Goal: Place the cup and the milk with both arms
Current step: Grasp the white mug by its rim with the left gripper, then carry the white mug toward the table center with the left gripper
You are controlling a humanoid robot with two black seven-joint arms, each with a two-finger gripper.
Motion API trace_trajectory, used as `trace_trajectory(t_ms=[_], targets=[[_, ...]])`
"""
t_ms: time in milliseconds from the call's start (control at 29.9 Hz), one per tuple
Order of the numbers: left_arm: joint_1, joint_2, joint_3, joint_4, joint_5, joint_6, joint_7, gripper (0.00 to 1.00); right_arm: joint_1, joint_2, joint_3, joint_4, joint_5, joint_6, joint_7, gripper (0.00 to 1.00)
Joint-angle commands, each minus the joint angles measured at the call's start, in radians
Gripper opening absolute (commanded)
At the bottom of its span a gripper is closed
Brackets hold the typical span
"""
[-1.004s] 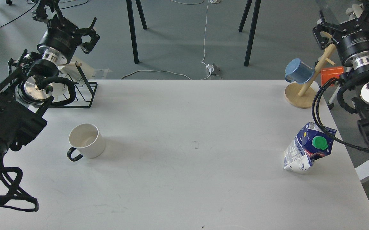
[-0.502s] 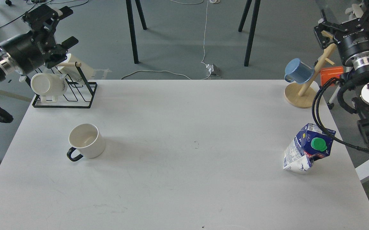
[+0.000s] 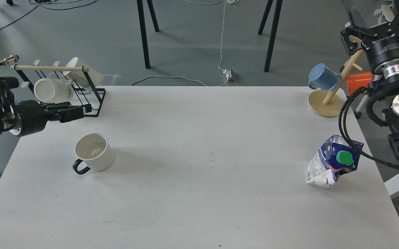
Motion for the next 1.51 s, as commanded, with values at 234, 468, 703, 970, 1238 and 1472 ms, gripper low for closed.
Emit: trace_trajectory(t_ms=[234, 468, 703, 970, 1238, 1472], targets=[[0.014, -0.118, 0.108, 0.174, 0.258, 0.132, -0.068, 0.67, -0.008, -0.001, -0.002, 0.001, 0.000, 0.000, 0.000, 0.99], [0.032, -0.124, 0.108, 0.213, 0.258, 0.131, -0.068, 0.22, -0.008, -0.001, -0.002, 0.001, 0.000, 0.000, 0.000, 0.99], [0.032, -0.126, 0.109, 0.243, 0.258, 0.129, -0.068, 0.06, -0.013, -0.001, 0.000, 0.003, 0.000, 0.000, 0.000, 0.99], [-0.052, -0.147, 0.074, 0.132, 0.214, 0.036, -0.068, 0.04, -0.020, -0.046, 0.005, 0.027, 0.000, 0.000, 0.000, 0.99], [-0.274, -0.362, 0.084, -0.026, 0.207, -0.208, -0.006, 0.04, -0.031, -0.060, 0.018, 0.043, 0.000, 0.000, -0.002, 0.99], [-0.330, -0.643, 0.115, -0.016, 0.350, -0.247, 0.079, 0.05, -0.014, -0.070, 0.017, 0.043, 0.000, 0.000, -0.003, 0.99]])
